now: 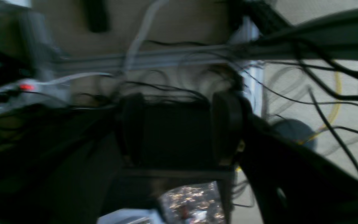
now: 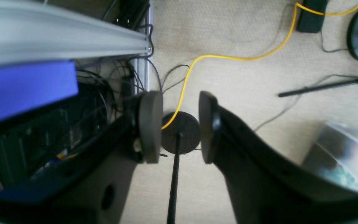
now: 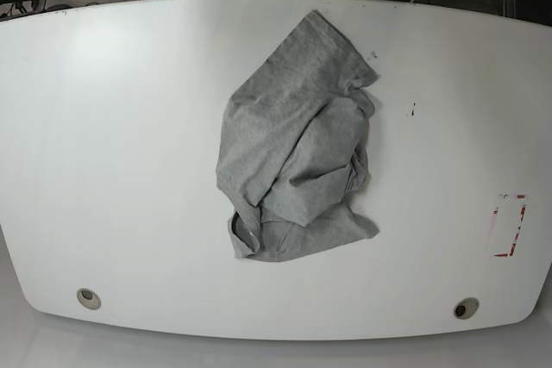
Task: Fold the T-shirt properly
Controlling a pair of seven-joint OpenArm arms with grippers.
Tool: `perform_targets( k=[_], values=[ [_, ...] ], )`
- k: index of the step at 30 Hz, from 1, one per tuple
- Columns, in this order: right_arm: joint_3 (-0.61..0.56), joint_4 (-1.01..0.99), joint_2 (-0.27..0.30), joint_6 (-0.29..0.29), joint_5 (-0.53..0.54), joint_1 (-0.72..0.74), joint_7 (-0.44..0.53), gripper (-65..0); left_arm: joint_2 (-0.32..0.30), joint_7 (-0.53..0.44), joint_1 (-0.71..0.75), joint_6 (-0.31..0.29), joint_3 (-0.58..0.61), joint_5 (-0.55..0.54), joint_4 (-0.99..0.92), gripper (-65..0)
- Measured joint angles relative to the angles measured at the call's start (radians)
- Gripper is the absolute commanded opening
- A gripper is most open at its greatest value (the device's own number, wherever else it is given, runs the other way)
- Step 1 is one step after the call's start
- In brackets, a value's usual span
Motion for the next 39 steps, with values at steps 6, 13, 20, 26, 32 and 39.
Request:
perform_targets(
  k=[6, 13, 20, 26, 32, 39],
  values=[
    [-0.003, 0.191, -0.043, 0.008, 0.003, -0.124, 0.008, -46.1, -0.01, -0.002, 0.133, -0.008, -0.103, 0.0, 0.205, -33.9],
    [0.002, 0.411, -0.068, 0.001, 0.144, -0.279, -0.005, -46.1, -0.015, 0.001, 0.294, -0.012, -0.167, 0.0, 0.468, -33.8],
    [0.004, 0.588, -0.063, 0.0, 0.287, -0.381, 0.0, -46.1, 0.005, 0.003, 0.406, -0.008, -0.274, -0.077, 0.679, -33.6],
    [0.01, 0.695, -0.065, 0.004, 0.353, -0.417, -0.009, -46.1, 0.007, 0.003, 0.475, -0.013, -0.303, -0.195, 0.808, -31.0],
    [0.031, 0.756, -0.063, 0.001, 0.352, -0.364, -0.008, -46.1, 0.014, 0.003, 0.471, -0.004, -0.343, -0.23, 0.909, -16.4],
    [0.027, 0.761, -0.014, 0.002, 0.352, -0.228, -0.013, -46.0, 0.053, 0.004, 0.457, -0.01, -0.341, -0.229, 0.956, -16.5]
  ],
)
